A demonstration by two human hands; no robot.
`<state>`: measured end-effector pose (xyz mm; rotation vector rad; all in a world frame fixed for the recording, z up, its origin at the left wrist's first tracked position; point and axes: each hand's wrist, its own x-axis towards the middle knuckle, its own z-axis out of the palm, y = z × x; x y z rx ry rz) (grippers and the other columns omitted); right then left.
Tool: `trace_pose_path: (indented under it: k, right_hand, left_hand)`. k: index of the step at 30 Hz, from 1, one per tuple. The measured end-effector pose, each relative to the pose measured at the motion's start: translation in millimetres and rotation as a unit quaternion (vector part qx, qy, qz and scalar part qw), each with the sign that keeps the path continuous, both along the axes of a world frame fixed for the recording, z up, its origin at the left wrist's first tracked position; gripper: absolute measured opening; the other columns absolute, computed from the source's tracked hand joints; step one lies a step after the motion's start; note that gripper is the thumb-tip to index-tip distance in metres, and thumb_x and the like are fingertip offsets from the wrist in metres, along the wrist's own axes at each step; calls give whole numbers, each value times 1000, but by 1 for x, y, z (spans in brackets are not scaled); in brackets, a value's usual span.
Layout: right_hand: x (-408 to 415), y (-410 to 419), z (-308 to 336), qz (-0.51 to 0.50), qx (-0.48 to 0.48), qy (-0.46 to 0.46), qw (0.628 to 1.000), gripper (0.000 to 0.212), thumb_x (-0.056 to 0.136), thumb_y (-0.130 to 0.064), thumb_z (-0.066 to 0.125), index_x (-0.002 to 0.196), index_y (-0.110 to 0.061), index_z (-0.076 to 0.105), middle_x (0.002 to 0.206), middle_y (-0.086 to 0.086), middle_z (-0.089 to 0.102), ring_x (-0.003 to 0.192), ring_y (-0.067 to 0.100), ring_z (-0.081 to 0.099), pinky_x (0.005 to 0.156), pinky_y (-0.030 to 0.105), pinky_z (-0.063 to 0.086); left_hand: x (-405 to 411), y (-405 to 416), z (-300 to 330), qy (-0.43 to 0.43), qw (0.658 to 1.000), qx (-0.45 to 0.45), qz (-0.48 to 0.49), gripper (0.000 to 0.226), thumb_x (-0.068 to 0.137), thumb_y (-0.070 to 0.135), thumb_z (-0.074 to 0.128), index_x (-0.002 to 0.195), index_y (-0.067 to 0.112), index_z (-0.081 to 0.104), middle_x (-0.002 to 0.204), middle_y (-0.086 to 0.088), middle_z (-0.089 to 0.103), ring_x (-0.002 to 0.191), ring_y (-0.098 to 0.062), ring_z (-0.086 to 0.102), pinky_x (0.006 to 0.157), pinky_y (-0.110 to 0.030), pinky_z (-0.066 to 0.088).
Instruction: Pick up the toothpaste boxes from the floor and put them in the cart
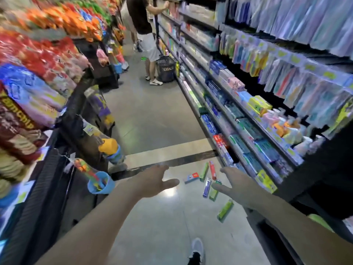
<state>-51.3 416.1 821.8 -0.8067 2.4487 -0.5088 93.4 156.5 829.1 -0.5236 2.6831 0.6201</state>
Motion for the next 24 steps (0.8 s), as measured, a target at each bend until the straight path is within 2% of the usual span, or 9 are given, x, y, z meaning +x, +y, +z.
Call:
trace_pose_path:
  k: [2, 5, 8, 11, 13, 17, 19, 22, 24]
  right_hand:
    - [-31, -23, -9, 21, 6, 29, 999, 90, 73, -88, 39, 133, -20, 44, 133, 2, 50, 121, 21, 49, 98, 40, 44]
    - [-79, -52, -19, 16, 17, 16, 1000, 73, 84, -73, 48, 137, -23, 40, 137, -1, 46, 125, 19, 46, 99, 37, 42]
    - [-133, -75, -31, 8, 36, 9, 999, 81, 82, -75, 47, 142, -21, 37, 144, -1, 43, 130, 19, 42, 102, 35, 40]
    - [-184, -94, -39, -1, 49, -1, 999, 91, 79, -80, 44, 147, -20, 33, 149, -2, 40, 134, 18, 40, 107, 36, 38]
    - [-211, -100, -43, -19, 57, 2, 998, 91, 77, -81, 44, 145, -20, 37, 145, -1, 44, 130, 18, 43, 103, 33, 39]
    - [-253, -104, -65, -69, 82, -10, 994, 76, 75, -84, 39, 121, -25, 49, 123, -2, 52, 114, 18, 52, 89, 33, 45]
    - [-269, -104, -81, -102, 92, -27, 990, 66, 80, -79, 41, 122, -28, 48, 124, -4, 51, 112, 17, 53, 89, 35, 47]
    - [-296, -109, -107, -138, 100, -26, 985, 46, 91, -61, 46, 126, -30, 48, 128, -7, 54, 116, 14, 53, 89, 30, 45]
    - [-313, -114, -120, -154, 104, -25, 982, 43, 93, -59, 45, 127, -32, 48, 128, -10, 53, 117, 11, 52, 88, 28, 44]
  left_hand:
    - [-33, -19, -3, -14, 1000, -11, 2, 80, 86, 75, 44, 146, 21, 39, 143, -4, 47, 130, -23, 46, 103, -35, 39]
    - [-88, -45, -6, -30, 999, -16, 0, 73, 90, 67, 47, 144, 19, 40, 144, -5, 47, 129, -22, 46, 101, -34, 39]
    - [-140, -67, -8, -58, 998, -3, -2, 72, 91, 65, 49, 144, 19, 41, 144, -5, 47, 129, -22, 47, 97, -32, 38]
    - [-196, -91, -16, -79, 997, 0, -18, 74, 86, 72, 48, 141, 23, 43, 138, -5, 50, 123, -23, 50, 95, -36, 43]
    - [-231, -102, -26, -96, 995, -3, -35, 76, 85, 73, 48, 142, 22, 43, 139, -5, 51, 123, -24, 50, 98, -37, 43]
    - [-303, -116, -46, -138, 986, -11, -91, 74, 91, 64, 50, 148, 18, 36, 146, -5, 44, 130, -24, 46, 101, -34, 39]
    - [-339, -122, -61, -154, 980, -19, -124, 74, 91, 63, 50, 148, 18, 35, 147, -6, 43, 131, -25, 46, 104, -35, 40]
    - [-395, -132, -89, -177, 966, -18, -188, 75, 90, 63, 52, 148, 21, 34, 147, -4, 43, 129, -25, 48, 105, -40, 41]
    - [-431, -140, -110, -190, 955, -5, -227, 72, 91, 61, 53, 148, 21, 35, 145, -4, 44, 127, -25, 50, 104, -39, 42]
